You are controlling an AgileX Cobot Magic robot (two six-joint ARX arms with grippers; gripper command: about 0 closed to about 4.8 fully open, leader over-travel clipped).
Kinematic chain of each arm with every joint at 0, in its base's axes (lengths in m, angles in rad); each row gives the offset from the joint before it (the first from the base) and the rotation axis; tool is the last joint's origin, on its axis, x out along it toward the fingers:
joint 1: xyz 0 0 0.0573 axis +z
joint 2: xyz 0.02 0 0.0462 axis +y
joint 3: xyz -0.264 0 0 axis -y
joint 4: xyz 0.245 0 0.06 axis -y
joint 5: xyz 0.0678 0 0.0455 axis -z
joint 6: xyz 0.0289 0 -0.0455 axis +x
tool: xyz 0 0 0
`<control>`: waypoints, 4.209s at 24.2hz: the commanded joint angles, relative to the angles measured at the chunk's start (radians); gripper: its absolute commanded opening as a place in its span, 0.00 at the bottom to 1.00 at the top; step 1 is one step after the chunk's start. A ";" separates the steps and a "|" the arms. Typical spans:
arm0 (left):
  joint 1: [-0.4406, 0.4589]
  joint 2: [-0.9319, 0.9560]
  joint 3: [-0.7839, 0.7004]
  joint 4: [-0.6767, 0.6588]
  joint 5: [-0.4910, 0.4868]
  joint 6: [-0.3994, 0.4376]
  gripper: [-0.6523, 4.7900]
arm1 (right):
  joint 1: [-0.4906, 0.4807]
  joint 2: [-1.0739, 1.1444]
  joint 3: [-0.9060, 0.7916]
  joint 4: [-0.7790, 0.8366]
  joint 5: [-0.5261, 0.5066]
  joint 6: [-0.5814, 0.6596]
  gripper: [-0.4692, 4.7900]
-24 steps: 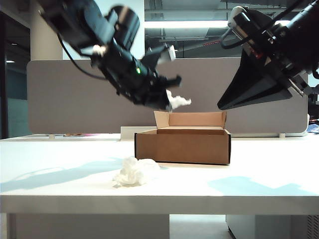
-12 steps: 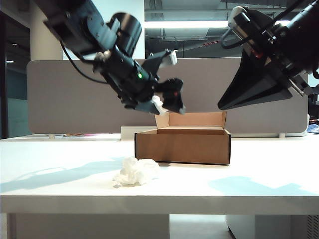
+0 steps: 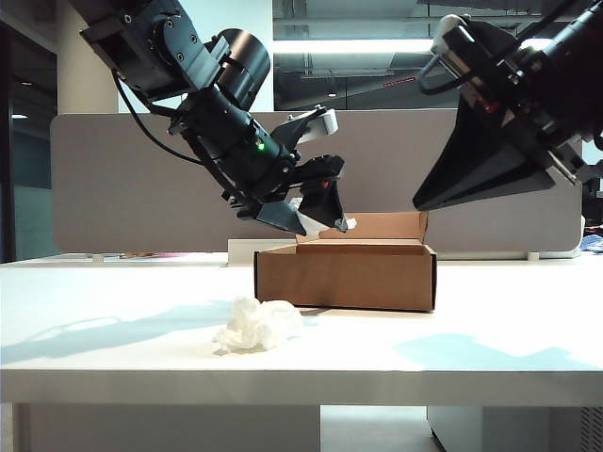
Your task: Pick up all the paper balls on the table and put them in the paper box.
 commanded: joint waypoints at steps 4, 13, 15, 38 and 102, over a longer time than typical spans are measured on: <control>-0.001 -0.009 0.011 0.010 0.006 -0.033 0.41 | 0.001 -0.003 0.006 0.006 -0.003 -0.003 0.08; -0.001 0.038 0.188 -0.190 -0.002 -0.035 0.11 | 0.001 -0.003 0.006 0.008 -0.002 -0.003 0.08; 0.000 0.065 0.262 -0.265 -0.002 -0.076 0.11 | 0.001 -0.003 0.006 0.005 -0.002 -0.002 0.08; -0.005 0.098 0.332 -0.552 -0.012 -0.036 0.85 | 0.001 -0.003 0.006 0.068 0.017 -0.003 0.08; 0.039 0.113 0.439 -0.500 0.346 0.312 1.00 | -0.238 0.618 0.555 0.344 -0.315 -0.003 0.08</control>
